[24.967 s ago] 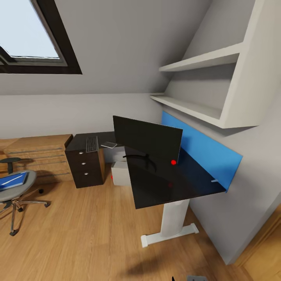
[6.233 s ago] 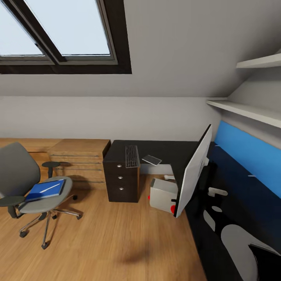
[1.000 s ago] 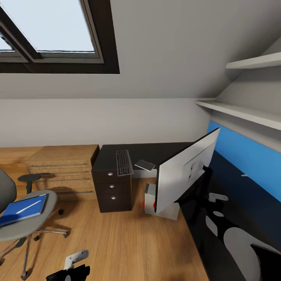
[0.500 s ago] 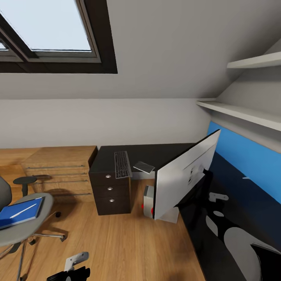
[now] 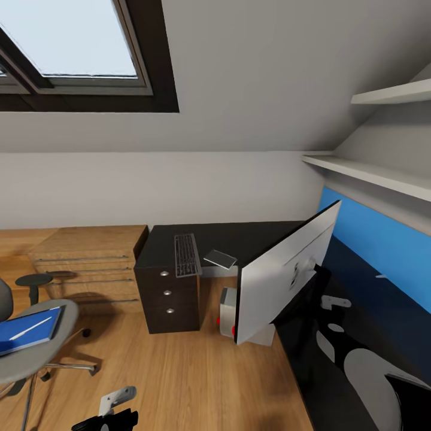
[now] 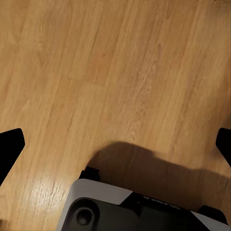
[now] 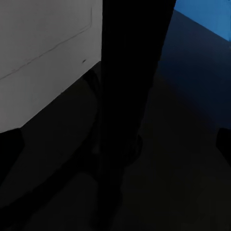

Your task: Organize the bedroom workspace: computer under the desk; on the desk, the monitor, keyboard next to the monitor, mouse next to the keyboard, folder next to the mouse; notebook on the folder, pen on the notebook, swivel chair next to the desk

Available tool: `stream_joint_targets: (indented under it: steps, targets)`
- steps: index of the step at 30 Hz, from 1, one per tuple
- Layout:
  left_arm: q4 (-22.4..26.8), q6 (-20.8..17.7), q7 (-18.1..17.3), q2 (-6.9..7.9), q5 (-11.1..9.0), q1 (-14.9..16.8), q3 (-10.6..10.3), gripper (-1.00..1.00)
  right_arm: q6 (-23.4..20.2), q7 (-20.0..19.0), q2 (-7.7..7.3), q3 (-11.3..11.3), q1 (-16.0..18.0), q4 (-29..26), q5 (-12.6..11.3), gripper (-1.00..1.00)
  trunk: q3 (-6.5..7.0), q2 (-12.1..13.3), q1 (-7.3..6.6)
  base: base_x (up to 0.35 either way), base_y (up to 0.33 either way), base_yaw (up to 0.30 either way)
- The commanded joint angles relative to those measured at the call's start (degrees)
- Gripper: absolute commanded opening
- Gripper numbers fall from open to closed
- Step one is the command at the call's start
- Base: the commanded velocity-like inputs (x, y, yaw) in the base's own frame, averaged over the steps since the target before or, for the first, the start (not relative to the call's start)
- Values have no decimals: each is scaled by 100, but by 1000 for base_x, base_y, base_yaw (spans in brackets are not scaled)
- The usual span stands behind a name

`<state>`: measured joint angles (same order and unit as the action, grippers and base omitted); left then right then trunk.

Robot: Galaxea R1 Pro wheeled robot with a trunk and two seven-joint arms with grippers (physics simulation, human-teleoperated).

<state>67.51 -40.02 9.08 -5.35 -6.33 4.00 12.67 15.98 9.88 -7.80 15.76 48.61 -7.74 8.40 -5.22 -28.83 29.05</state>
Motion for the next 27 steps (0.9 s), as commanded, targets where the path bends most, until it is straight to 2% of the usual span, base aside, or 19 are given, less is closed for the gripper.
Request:
stream_joint_targets:
  steps: [1,19,27]
  targets:
    - [7,-24,40,-5,-61,5,8,100,20,13,0,42,8,9,61,100,-12,-11,3,51,0,0]
    - [-1,-32,29,-1,-69,5,8,100,20,13,-19,33,8,9,65,100,-12,-11,3,36,-29,0]
    - [9,-25,32,-14,-68,5,-2,100,20,13,-19,33,8,1,65,100,-12,-11,3,108,0,0]
